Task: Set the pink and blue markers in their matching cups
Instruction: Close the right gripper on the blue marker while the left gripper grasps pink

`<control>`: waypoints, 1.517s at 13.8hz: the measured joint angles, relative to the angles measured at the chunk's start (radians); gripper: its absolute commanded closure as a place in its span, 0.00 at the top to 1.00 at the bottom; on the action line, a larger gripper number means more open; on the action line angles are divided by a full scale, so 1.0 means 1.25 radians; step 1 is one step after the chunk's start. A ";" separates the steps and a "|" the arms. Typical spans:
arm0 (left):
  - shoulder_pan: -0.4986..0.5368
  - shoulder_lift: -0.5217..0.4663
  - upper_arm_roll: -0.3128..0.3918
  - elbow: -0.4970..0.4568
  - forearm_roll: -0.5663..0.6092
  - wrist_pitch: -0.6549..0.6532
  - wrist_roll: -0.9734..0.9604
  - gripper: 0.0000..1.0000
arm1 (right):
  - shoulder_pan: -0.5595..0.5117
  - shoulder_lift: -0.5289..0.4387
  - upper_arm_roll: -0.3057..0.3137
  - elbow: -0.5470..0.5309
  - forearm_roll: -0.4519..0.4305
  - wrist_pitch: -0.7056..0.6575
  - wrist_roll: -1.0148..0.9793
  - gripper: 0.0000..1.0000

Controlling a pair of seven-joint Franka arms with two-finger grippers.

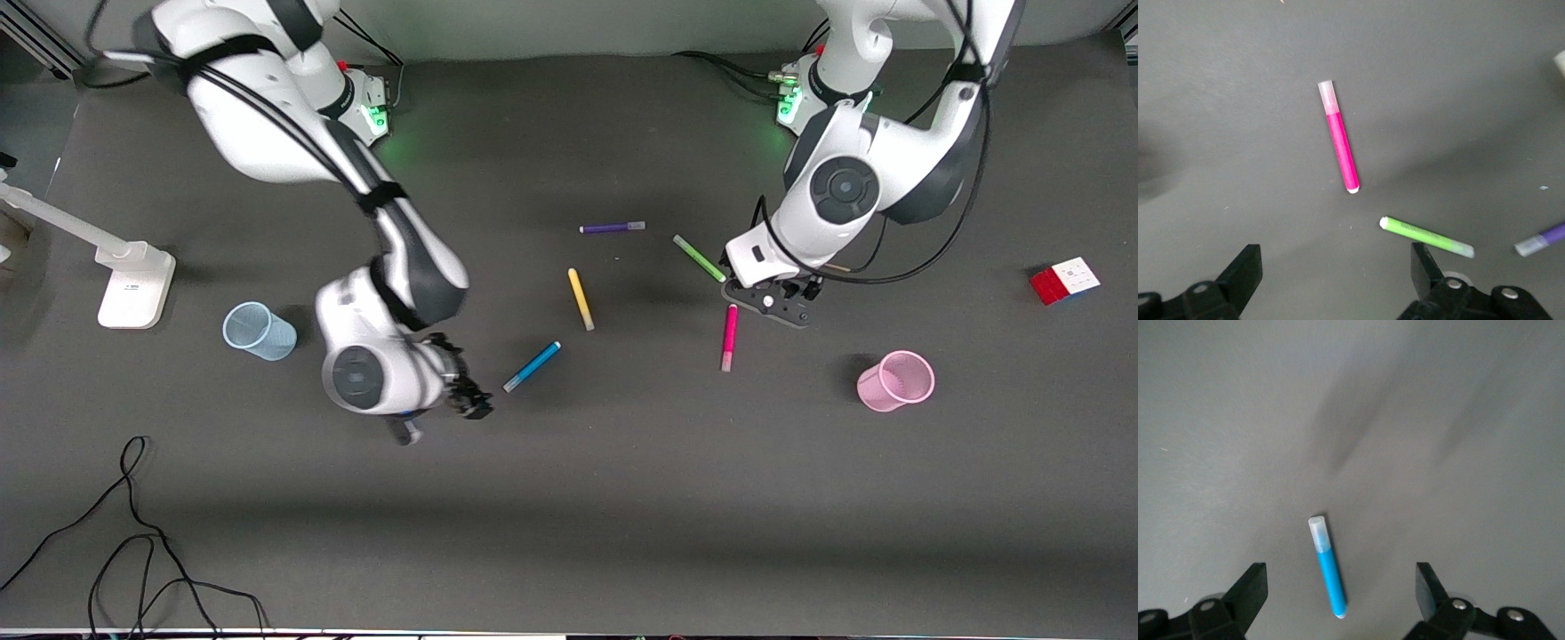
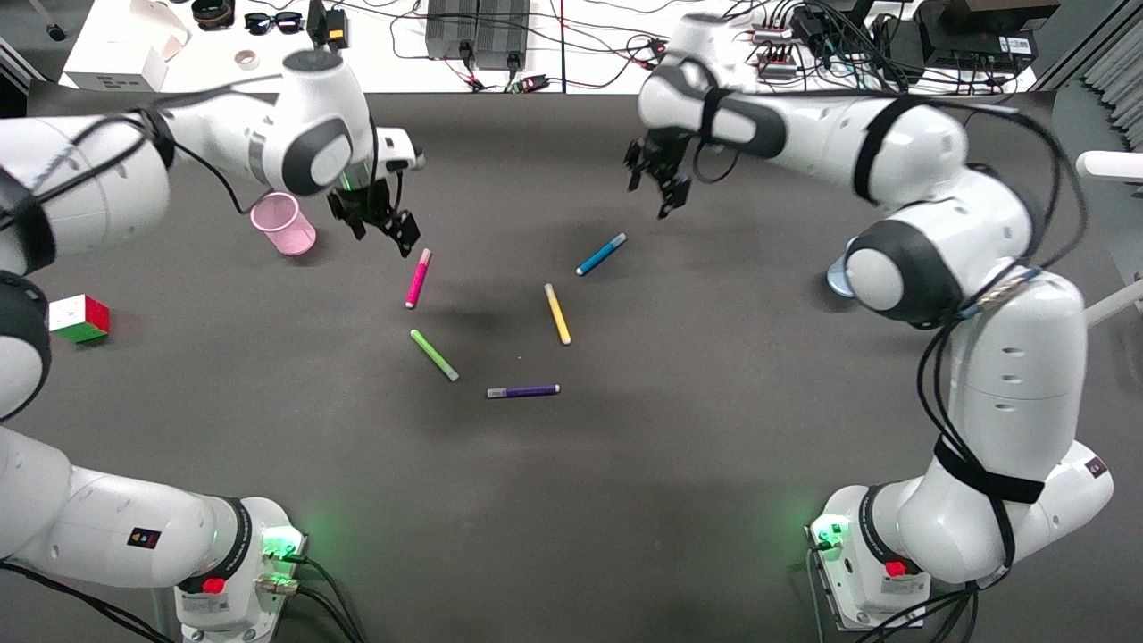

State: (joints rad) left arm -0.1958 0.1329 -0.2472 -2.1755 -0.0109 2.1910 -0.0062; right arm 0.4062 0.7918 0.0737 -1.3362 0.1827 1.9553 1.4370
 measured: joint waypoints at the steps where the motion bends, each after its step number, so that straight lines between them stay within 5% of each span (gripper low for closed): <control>1: 0.000 0.026 0.001 -0.010 0.004 0.037 0.000 1.00 | 0.014 0.020 -0.002 0.000 0.000 0.027 0.029 0.99; 10: 0.000 0.213 0.005 -0.012 0.030 0.188 -0.006 0.96 | 0.048 0.099 -0.008 0.001 -0.004 0.114 0.045 0.88; 13: 0.000 0.228 0.005 -0.011 0.033 0.188 -0.008 0.81 | 0.060 0.106 -0.012 0.002 -0.005 0.124 0.056 0.59; 17: 0.000 0.238 0.006 -0.010 0.036 0.189 -0.013 0.41 | 0.060 0.106 -0.012 0.005 -0.020 0.134 0.080 0.29; 19: 0.000 0.238 0.006 -0.009 0.036 0.189 -0.028 0.30 | 0.060 0.105 -0.013 0.006 -0.022 0.134 0.082 0.02; 21: 0.000 0.238 0.006 -0.006 0.036 0.189 -0.040 0.21 | 0.060 0.103 -0.015 0.006 -0.022 0.132 0.086 0.00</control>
State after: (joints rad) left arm -0.1958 0.4310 -0.2396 -2.1835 0.0345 2.4268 -0.0567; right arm 0.4806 0.9212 0.0544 -1.3284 0.1551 2.1201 1.5446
